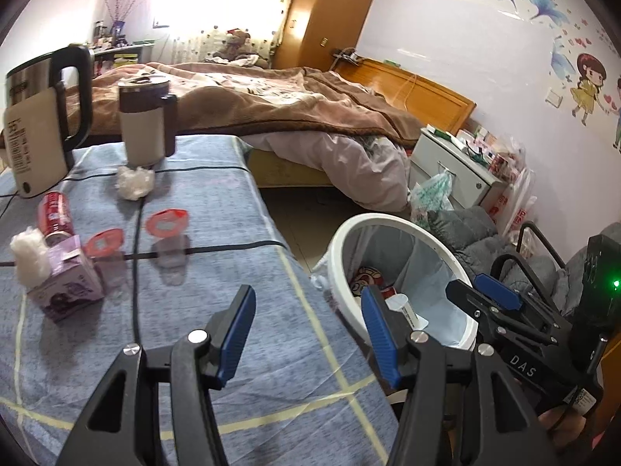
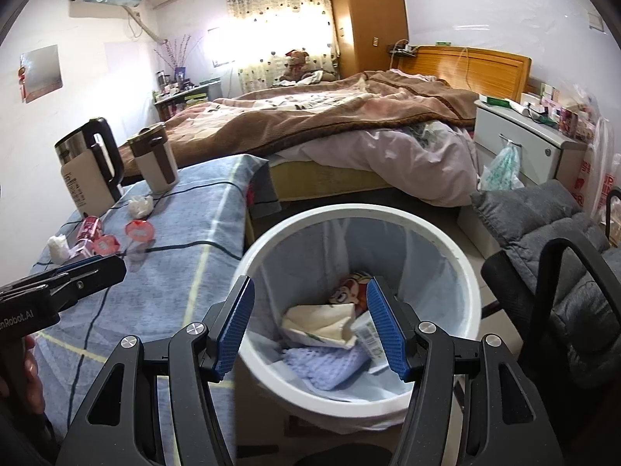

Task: Collect trash
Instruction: 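Move both open tools back over the table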

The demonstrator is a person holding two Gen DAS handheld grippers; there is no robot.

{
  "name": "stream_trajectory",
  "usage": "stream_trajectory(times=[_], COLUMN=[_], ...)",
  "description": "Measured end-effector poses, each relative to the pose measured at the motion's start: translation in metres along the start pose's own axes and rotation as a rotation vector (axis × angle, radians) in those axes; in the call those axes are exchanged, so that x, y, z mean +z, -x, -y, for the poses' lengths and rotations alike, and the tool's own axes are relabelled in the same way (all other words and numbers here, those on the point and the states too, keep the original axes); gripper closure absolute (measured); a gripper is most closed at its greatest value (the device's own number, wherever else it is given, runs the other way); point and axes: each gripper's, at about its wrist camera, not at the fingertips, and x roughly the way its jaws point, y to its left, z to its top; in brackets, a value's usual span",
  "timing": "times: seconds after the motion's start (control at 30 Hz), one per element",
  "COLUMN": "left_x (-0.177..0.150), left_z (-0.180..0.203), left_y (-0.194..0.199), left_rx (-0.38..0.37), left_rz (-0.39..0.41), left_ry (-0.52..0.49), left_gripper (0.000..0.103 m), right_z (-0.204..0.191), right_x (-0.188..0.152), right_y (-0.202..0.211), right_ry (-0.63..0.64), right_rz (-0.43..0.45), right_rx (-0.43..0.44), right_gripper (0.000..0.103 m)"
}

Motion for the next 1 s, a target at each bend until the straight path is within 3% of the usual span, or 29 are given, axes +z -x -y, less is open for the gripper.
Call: stream_trajectory(times=[0.3, 0.77, 1.0], left_x=[-0.008, -0.018, -0.02], left_z=[-0.036, -0.117, -0.148], left_y=[0.026, 0.069, 0.069], left_rx=[0.072, 0.214, 0.254], left_rz=[0.039, 0.105, 0.098], left_ry=[0.033, 0.17, 0.207], left_gripper=[0.044, 0.042, 0.038], right_z=[-0.034, -0.1, -0.125], right_x=[0.001, 0.0, 0.001], right_y=[0.001, -0.016, -0.03], right_ry=[0.036, 0.127, 0.155], right_rz=[0.012, -0.014, -0.039], right_rx=[0.06, 0.16, 0.196], right_gripper=[0.042, 0.042, 0.042])
